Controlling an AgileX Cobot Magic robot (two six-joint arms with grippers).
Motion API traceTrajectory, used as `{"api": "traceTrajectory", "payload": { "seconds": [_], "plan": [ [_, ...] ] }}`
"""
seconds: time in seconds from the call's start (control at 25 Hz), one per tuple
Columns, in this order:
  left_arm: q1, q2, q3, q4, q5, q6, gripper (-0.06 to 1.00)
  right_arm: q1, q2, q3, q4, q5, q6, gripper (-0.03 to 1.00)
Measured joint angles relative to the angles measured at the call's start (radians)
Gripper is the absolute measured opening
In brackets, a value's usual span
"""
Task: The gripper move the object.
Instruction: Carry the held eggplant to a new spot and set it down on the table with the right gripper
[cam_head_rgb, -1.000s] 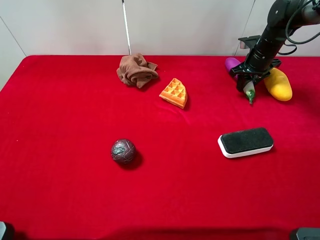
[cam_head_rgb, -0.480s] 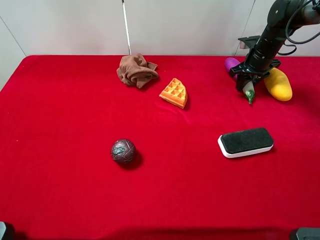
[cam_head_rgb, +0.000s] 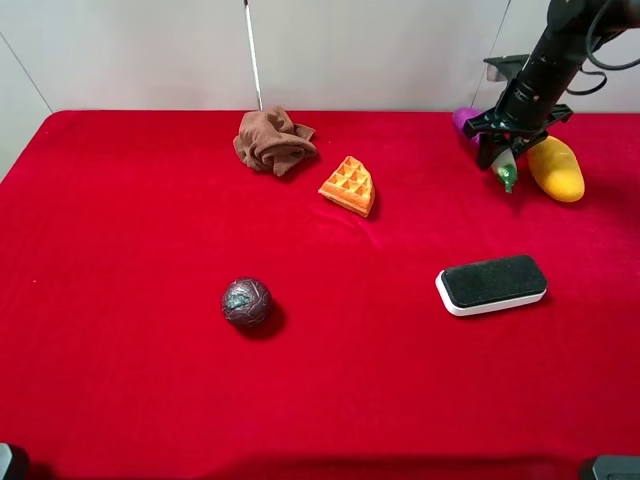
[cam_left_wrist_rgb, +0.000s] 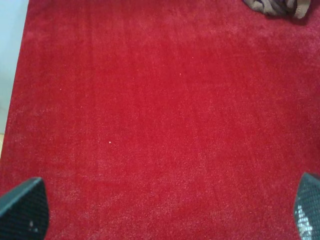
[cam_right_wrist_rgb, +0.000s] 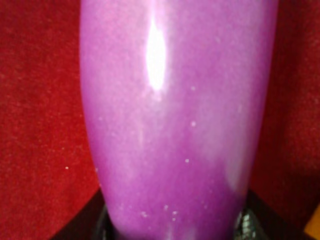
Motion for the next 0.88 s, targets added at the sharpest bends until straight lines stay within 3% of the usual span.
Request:
{"api": "traceTrajectory", "payload": {
  "seconds": [0.32,0.88],
  "plan": [
    [0.0,0.0,0.0,0.0,0.0,0.0,0.98,0.015,-0.039,0.0,-0.007,0.038,0.008,0.32],
    [0.0,0.0,0.0,0.0,0.0,0.0,0.98,0.117,-0.126,0.007,0.012,0.111,0.052,0.32]
  ]
}}
